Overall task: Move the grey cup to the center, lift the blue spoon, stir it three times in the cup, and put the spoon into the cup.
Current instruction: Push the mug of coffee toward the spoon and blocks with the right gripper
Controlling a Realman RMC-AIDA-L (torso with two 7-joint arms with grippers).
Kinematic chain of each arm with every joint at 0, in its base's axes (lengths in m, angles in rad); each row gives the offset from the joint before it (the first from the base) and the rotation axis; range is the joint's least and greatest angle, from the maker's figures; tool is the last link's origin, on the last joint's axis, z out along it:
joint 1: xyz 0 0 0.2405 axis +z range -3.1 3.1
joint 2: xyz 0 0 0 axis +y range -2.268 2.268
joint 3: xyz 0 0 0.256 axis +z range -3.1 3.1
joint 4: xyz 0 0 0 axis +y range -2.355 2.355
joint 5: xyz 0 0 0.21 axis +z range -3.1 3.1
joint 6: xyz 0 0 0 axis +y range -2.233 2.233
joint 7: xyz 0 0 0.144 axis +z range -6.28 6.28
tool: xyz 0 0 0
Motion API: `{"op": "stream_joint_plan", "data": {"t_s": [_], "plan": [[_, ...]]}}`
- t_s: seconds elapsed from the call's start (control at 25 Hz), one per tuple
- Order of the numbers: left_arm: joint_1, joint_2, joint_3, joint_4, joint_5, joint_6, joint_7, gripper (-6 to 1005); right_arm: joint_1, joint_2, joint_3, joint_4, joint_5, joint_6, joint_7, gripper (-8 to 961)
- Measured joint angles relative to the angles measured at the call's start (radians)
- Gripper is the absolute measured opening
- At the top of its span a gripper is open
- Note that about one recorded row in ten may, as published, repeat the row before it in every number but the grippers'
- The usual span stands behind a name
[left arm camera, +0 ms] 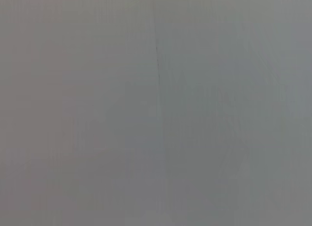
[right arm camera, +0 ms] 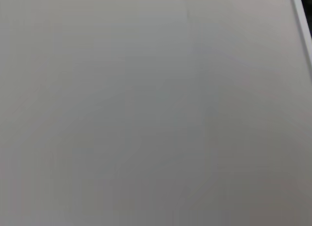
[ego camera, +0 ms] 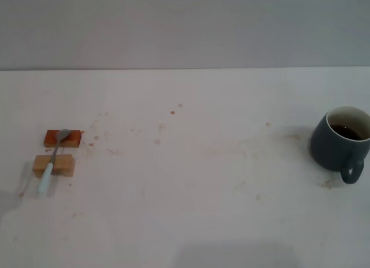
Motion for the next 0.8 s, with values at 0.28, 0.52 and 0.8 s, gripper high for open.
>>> {"op": "stream_joint_plan", "data": {"t_s": [0.28,0.52,0.8], "plan": [[-0.002,0.000,0.000,0.000,0.000,0.000,0.000,830,0.043,-0.002,0.003,-0.041,0.004,0.100,0.000,-1],[-0.003,0.000,0.001,0.000,0.000,0.001,0.000,829,0.084,-0.005,0.003,-0.065,0.005,0.207,0.000,-1],[-0.005,-0.002,0.000,-0.001,0.000,0.002,0.000,827,0.164,-0.006,0.003,-0.101,0.005,0.359,0.000,-1]]}}
